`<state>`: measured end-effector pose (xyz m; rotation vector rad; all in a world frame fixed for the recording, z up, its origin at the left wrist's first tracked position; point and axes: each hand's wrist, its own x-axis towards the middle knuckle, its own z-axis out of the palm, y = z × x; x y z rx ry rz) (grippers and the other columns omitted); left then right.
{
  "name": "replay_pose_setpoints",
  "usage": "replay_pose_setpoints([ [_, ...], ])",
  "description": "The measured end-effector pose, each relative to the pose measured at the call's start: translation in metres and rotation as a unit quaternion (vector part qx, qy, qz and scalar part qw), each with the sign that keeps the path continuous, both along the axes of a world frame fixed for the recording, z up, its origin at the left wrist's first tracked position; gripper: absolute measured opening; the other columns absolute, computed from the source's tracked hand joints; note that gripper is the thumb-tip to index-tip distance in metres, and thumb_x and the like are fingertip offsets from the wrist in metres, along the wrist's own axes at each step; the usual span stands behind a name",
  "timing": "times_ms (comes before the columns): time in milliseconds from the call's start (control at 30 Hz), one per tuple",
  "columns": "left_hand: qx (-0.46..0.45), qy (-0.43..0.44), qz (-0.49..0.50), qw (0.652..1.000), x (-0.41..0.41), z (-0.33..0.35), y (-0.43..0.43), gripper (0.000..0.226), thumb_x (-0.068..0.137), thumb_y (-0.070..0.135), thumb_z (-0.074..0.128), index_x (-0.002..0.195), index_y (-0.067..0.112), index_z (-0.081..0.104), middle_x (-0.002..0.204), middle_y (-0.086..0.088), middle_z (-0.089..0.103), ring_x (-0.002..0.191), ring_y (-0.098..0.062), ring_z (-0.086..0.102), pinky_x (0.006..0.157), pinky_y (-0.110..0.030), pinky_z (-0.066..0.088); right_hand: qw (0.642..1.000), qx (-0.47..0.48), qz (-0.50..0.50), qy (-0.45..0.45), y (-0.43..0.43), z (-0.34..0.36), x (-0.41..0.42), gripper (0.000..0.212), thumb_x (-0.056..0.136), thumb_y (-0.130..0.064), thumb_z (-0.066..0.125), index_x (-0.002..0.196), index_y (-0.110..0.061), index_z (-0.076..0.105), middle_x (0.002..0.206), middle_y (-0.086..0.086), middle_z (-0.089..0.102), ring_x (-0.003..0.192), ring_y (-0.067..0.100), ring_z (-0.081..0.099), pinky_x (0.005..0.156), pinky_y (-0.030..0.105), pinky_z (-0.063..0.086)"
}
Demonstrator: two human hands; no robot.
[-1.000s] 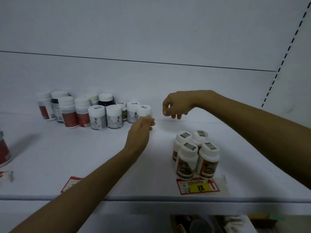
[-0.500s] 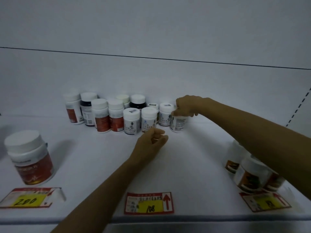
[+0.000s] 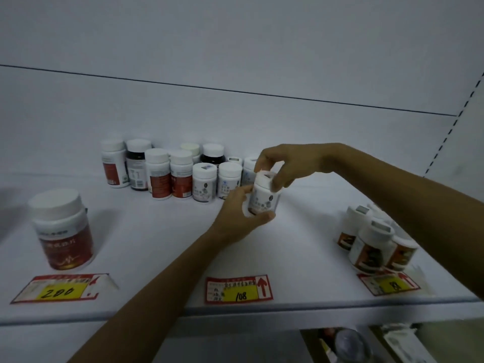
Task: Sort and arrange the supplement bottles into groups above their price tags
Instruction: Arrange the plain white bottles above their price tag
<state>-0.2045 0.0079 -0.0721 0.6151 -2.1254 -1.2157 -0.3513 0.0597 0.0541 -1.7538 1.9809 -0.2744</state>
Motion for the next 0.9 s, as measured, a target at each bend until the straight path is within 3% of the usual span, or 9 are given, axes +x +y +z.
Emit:
replay_pose_setpoints([
  [133,0.056,0.045,-0.029,0.997,0.015,0.012,0.022,0.050,0.082,0.023,0.067,0.126,0.030,0.042,0.115,0.013,0.052,0.093,0.004,0.054,0.064,-0.007,0.045,0.987,-0.072,0.002,-0.143,0.036,0.011,0.019,0.041,0.082,-0.004,0.067,0.115,-0.027,0.056,0.123,-0.001,0.056,0.109,0.017,0.059,0.082,0.027,0.056],
  [233,0.036,0.091,0.039,0.995,0.029,0.016,0.036,0.057,0.078,0.027,0.071,0.129,0.026,0.044,0.119,0.013,0.055,0.100,-0.002,0.056,0.069,-0.010,0.047,0.959,-0.158,-0.038,-0.232,0.056,-0.011,0.039,0.055,0.080,-0.011,0.072,0.128,-0.022,0.046,0.117,-0.002,0.057,0.102,0.014,0.061,0.077,0.022,0.056],
  [300,0.002,0.099,0.062,0.993,0.039,0.014,0.045,0.060,0.076,0.026,0.074,0.129,0.022,0.046,0.123,0.007,0.058,0.105,-0.006,0.057,0.074,-0.010,0.050,0.941,-0.201,-0.039,-0.271,0.065,-0.036,0.056,0.054,0.077,-0.011,0.075,0.122,-0.024,0.047,0.112,-0.008,0.058,0.099,0.008,0.061,0.071,0.018,0.056],
  [400,-0.040,0.033,0.079,0.996,0.060,0.013,0.060,0.055,0.077,0.026,0.073,0.125,0.019,0.046,0.117,0.009,0.056,0.099,-0.005,0.055,0.069,-0.005,0.045,0.914,-0.233,-0.051,-0.329,0.071,-0.067,0.072,0.052,0.077,-0.003,0.073,0.115,-0.027,0.046,0.108,-0.013,0.058,0.097,0.005,0.060,0.074,0.018,0.055],
  [500,-0.097,-0.042,0.092,0.990,0.083,0.011,0.063,0.051,0.078,0.025,0.072,0.122,0.016,0.050,0.114,0.005,0.055,0.098,-0.006,0.051,0.077,-0.007,0.041,0.916,-0.222,-0.054,-0.330,0.074,-0.087,0.082,0.058,0.076,0.000,0.072,0.119,-0.023,0.041,0.111,-0.009,0.054,0.103,0.011,0.056,0.079,0.022,0.054],
  [633,-0.100,-0.112,0.143,0.978,0.103,-0.003,0.061,0.058,0.070,0.036,0.078,0.117,0.018,0.050,0.123,-0.001,0.060,0.101,-0.013,0.055,0.086,-0.025,0.047,0.913,-0.228,-0.047,-0.336,0.074,-0.114,0.099,0.061,0.075,-0.001,0.074,0.123,-0.022,0.041,0.112,-0.009,0.056,0.101,0.010,0.058,0.075,0.018,0.056],
  [767,-0.104,-0.137,0.182,0.968,0.111,-0.017,0.063,0.062,0.071,0.042,0.075,0.121,0.019,0.046,0.127,-0.001,0.058,0.109,-0.018,0.057,0.089,-0.034,0.050,0.926,-0.233,-0.074,-0.288,0.073,-0.139,0.102,0.053,0.073,-0.020,0.079,0.118,-0.016,0.051,0.115,0.004,0.065,0.099,0.019,0.066,0.087,0.035,0.056],
  [900,-0.123,-0.149,0.180,0.965,0.107,-0.018,0.060,0.065,0.072,0.041,0.074,0.125,0.020,0.045,0.131,-0.001,0.057,0.113,-0.020,0.056,0.090,-0.035,0.048,0.925,-0.237,-0.073,-0.289,0.071,-0.144,0.099,0.047,0.074,-0.021,0.079,0.113,-0.016,0.053,0.112,0.005,0.067,0.099,0.021,0.067,0.088,0.038,0.056],
])
